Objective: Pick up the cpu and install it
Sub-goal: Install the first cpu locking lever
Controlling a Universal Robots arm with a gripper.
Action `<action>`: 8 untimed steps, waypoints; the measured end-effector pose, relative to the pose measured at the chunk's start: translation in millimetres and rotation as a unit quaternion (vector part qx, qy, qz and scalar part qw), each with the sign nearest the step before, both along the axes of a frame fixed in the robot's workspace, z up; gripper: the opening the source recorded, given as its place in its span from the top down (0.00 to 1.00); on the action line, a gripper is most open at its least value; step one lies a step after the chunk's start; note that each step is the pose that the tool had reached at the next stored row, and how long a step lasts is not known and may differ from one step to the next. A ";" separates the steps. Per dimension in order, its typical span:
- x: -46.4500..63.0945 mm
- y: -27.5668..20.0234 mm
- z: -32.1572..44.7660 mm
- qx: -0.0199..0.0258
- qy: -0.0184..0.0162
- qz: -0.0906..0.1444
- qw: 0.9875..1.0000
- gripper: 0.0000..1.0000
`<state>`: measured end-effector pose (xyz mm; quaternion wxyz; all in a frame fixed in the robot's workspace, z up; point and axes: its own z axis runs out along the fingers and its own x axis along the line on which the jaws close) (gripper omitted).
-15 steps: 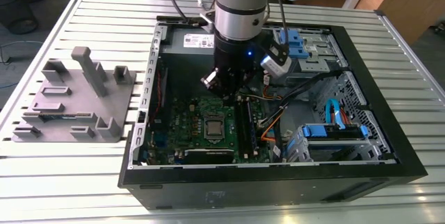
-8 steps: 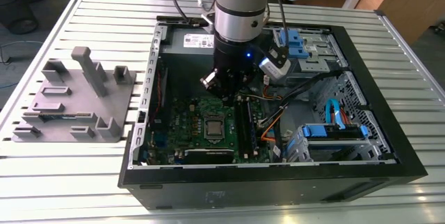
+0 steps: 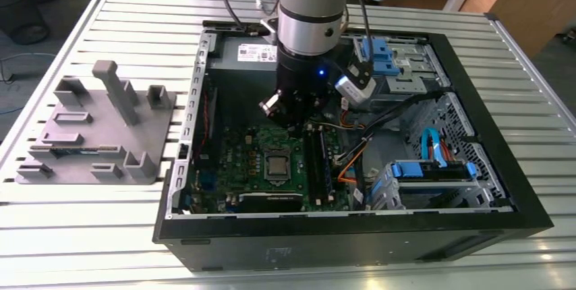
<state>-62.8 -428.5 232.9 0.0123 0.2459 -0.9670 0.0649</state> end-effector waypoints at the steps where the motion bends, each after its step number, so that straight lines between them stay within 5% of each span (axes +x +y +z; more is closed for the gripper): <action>1: 0.0 0.0 -0.9 0.000 0.000 0.000 1.000 0.87; 8: -0.2 -0.7 -6.3 -0.003 0.000 0.000 1.000 0.87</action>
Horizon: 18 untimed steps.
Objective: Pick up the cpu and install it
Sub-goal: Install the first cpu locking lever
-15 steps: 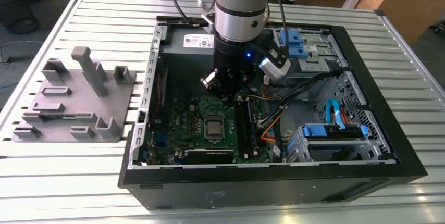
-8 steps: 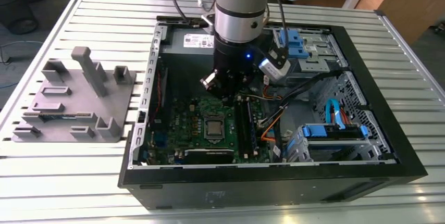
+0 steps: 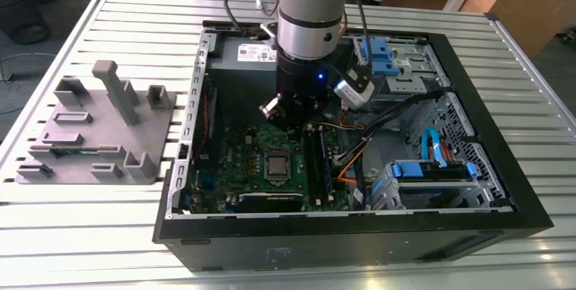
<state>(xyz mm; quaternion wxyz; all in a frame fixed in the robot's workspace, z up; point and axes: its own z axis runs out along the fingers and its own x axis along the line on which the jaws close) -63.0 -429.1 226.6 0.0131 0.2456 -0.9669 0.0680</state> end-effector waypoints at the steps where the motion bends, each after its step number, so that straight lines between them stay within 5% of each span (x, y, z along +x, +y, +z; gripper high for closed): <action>1: 0.0 -0.2 -0.6 -0.001 0.000 0.000 1.000 0.87; 18: -0.1 -3.3 -8.2 -0.007 0.000 0.000 1.000 0.87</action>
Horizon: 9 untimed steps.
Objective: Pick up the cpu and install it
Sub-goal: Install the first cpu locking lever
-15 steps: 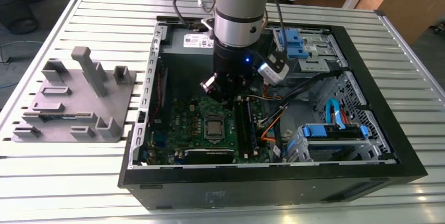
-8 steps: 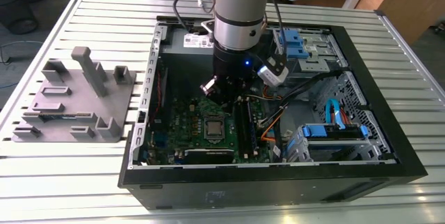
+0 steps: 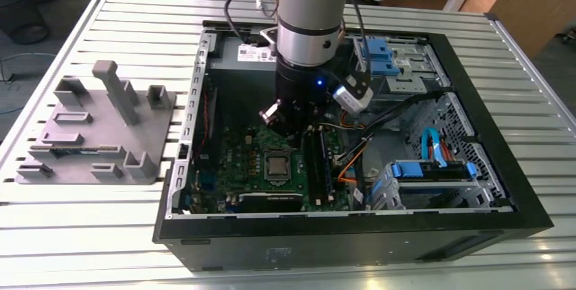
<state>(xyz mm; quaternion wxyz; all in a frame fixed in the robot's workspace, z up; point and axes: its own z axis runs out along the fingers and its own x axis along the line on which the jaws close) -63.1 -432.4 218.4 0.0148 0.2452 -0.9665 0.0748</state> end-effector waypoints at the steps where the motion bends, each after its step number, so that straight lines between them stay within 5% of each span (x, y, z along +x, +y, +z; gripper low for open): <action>1: -0.1 -0.2 -0.5 0.000 0.000 0.000 1.000 0.87; 9: 0.0 -1.6 -4.6 -0.002 0.000 0.000 1.000 0.87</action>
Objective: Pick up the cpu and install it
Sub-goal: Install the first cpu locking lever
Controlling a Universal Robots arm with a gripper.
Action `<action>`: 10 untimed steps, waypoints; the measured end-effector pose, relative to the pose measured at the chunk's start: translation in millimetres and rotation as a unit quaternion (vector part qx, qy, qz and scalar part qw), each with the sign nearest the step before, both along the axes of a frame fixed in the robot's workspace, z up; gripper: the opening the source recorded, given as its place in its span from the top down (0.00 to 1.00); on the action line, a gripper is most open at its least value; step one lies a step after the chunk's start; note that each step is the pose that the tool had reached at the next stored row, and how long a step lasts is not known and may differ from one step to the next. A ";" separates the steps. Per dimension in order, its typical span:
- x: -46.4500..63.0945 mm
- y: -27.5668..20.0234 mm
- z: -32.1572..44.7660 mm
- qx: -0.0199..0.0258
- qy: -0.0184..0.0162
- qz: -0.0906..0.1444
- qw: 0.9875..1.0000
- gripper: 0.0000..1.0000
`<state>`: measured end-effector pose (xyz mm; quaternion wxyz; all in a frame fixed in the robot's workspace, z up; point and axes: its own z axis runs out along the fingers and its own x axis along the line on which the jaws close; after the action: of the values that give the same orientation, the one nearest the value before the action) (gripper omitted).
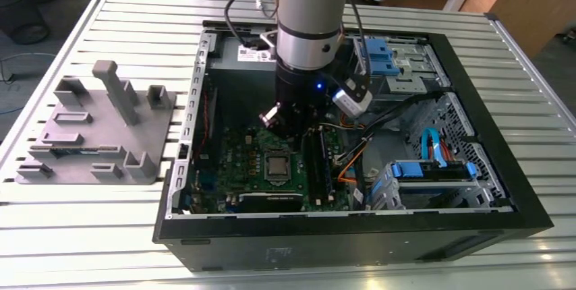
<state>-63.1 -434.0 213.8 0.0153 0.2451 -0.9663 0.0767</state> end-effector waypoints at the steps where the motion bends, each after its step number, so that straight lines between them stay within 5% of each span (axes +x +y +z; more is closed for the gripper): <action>1: 0.0 -0.1 -0.5 0.000 0.000 0.000 1.000 0.87; 10: 0.0 -0.2 -1.3 -0.001 0.000 0.000 1.000 0.87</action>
<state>-63.1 -434.2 212.5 0.0155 0.2451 -0.9663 0.0774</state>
